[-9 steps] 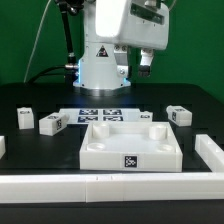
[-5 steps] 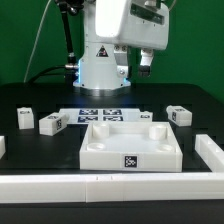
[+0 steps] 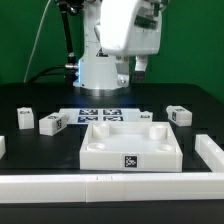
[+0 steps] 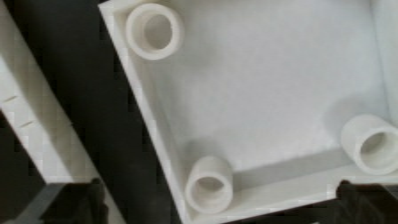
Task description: Assemble one leg
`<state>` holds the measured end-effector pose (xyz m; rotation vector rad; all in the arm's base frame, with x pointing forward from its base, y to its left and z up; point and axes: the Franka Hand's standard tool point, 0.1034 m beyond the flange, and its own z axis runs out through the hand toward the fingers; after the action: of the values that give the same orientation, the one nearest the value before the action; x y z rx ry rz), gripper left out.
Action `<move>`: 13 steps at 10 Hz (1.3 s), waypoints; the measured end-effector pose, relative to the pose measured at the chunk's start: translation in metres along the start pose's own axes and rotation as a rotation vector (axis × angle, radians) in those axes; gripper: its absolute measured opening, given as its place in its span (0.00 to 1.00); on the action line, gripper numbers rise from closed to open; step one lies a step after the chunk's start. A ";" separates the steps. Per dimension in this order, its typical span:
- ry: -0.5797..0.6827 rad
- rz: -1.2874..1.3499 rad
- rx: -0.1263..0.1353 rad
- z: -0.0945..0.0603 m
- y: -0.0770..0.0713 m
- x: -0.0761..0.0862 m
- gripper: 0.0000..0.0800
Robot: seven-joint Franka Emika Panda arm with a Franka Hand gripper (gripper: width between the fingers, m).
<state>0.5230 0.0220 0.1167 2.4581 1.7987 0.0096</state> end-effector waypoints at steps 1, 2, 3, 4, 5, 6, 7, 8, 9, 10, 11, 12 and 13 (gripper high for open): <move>-0.003 -0.068 0.022 0.012 -0.005 -0.002 0.81; 0.009 -0.039 0.027 0.016 -0.008 -0.003 0.81; 0.008 -0.039 0.027 0.016 -0.008 -0.003 0.81; 0.008 -0.039 0.027 0.016 -0.008 -0.004 0.81; 0.008 -0.039 0.028 0.016 -0.009 -0.004 0.81; 0.008 -0.049 0.026 0.017 -0.009 -0.003 0.81; 0.016 -0.118 0.015 0.022 -0.014 -0.002 0.81; 0.023 -0.178 0.018 0.028 -0.025 0.000 0.81; 0.028 -0.209 0.021 0.033 -0.033 0.001 0.81; 0.033 -0.259 0.022 0.038 -0.039 0.001 0.81; 0.031 -0.262 0.036 0.044 -0.045 -0.002 0.81; 0.031 -0.258 0.036 0.044 -0.044 -0.002 0.81; 0.030 -0.258 0.036 0.044 -0.044 -0.002 0.81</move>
Offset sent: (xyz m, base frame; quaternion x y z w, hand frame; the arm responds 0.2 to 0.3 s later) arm 0.0000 0.0000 0.0000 0.0000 0.0000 0.0000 1.0000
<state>0.4833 0.0301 0.0696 2.2399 2.1330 -0.0047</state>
